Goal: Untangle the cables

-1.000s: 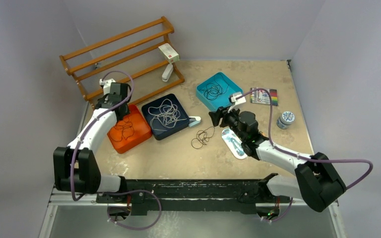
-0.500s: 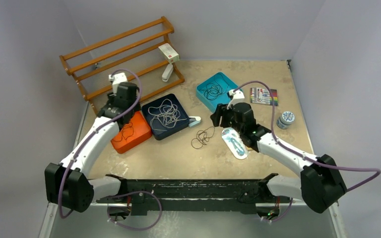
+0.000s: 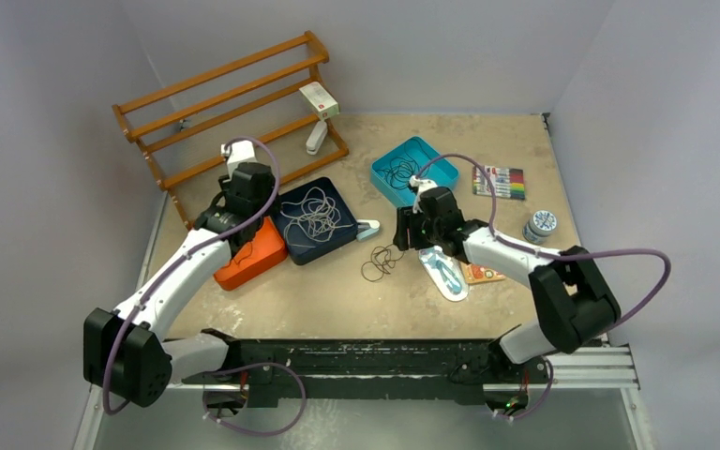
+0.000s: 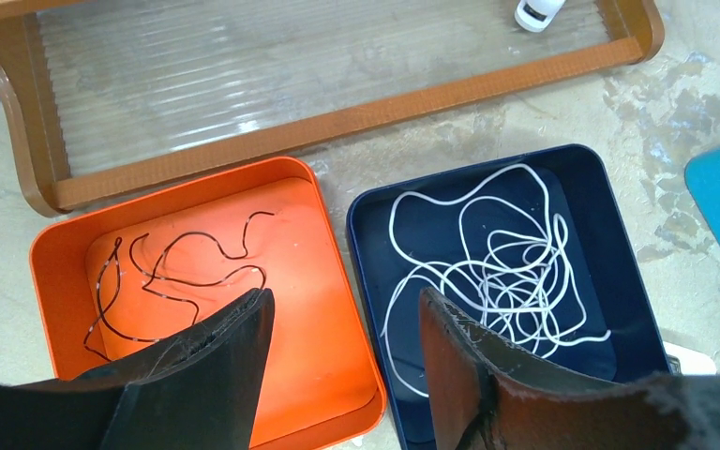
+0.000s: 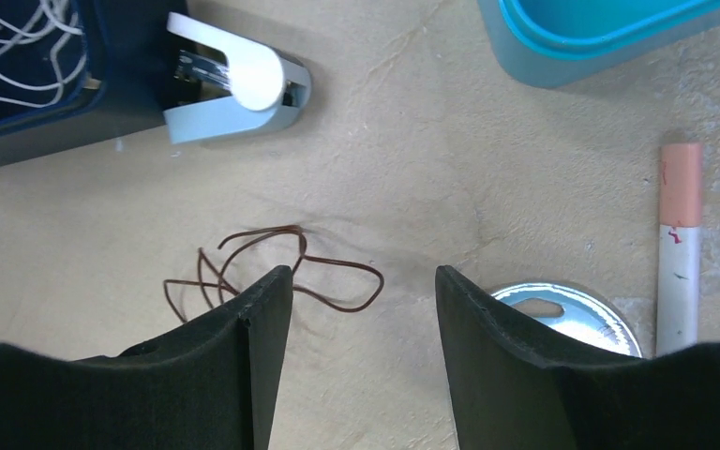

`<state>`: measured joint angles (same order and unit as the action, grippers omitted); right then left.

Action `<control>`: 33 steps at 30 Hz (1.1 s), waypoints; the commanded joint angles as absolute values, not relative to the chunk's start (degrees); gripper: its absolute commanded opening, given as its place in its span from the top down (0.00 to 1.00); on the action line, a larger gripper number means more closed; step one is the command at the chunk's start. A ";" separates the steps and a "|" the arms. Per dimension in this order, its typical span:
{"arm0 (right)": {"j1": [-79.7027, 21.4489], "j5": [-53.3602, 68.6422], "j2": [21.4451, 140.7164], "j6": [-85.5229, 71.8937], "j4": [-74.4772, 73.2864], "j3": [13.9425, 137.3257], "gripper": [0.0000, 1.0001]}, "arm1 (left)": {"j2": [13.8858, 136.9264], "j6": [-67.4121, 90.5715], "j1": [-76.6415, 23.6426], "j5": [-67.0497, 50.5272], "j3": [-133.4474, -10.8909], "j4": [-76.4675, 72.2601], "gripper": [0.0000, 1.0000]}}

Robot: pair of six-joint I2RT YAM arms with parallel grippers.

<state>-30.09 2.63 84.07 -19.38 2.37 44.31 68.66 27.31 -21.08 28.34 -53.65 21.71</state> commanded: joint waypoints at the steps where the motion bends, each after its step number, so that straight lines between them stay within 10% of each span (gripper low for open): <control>1: -29.02 6.58 86.84 -16.52 2.67 47.26 0.41 | 66.72 25.53 -21.05 29.84 -54.65 18.66 0.43; 20: -28.62 1.77 83.31 -13.63 11.39 45.28 0.98 | 66.41 25.35 -21.02 30.61 -55.29 18.06 0.44; 33: -28.49 -13.73 66.91 -7.30 4.25 53.53 1.00 | 65.65 24.96 -21.05 29.13 -55.99 15.40 0.44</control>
<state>-28.80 -7.20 69.34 -10.87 5.98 47.59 67.81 25.89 -21.08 29.32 -53.67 19.22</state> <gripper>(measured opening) 0.008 0.561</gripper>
